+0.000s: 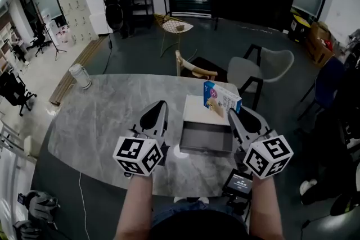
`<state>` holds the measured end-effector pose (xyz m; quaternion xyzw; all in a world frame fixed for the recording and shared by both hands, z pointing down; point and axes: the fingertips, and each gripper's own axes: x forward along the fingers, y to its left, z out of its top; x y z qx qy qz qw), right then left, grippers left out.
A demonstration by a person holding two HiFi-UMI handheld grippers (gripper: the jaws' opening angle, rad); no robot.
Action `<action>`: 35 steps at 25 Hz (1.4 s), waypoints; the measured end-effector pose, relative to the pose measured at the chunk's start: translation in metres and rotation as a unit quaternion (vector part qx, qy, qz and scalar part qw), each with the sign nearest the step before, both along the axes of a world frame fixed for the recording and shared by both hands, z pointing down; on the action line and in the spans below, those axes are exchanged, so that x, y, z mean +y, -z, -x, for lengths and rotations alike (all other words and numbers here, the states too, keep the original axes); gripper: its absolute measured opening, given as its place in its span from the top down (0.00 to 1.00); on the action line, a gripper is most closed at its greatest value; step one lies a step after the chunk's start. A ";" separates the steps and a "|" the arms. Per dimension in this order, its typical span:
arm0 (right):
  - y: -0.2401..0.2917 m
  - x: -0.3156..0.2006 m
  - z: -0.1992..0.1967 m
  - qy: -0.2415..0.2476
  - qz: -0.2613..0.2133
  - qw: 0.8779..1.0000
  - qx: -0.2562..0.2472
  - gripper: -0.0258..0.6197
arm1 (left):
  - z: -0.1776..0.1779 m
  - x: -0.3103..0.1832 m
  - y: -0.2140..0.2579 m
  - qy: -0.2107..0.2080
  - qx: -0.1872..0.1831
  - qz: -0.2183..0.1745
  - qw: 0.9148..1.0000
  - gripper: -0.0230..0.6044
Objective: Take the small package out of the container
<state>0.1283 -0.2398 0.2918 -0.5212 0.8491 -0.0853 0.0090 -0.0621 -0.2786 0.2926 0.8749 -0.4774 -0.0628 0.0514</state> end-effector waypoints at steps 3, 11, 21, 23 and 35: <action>0.006 0.006 -0.018 -0.028 -0.022 0.999 0.024 0.82 | 0.001 -0.002 0.003 0.001 0.003 -0.008 1.000 0.94; 0.018 0.022 -0.047 -0.079 -0.063 0.993 0.061 0.82 | -0.008 -0.004 0.014 -0.014 -0.012 -0.034 0.999 0.94; 0.031 0.032 -0.042 -0.078 -0.099 0.990 0.061 0.82 | -0.030 0.005 0.029 -0.035 -0.047 -0.075 0.995 0.94; 0.032 0.034 -0.041 -0.079 -0.102 0.990 0.056 0.82 | -0.031 0.008 0.030 -0.036 -0.049 -0.079 0.995 0.94; 0.037 0.037 -0.039 -0.076 -0.107 0.989 0.073 0.82 | -0.037 0.014 0.038 -0.047 -0.053 -0.090 0.993 0.94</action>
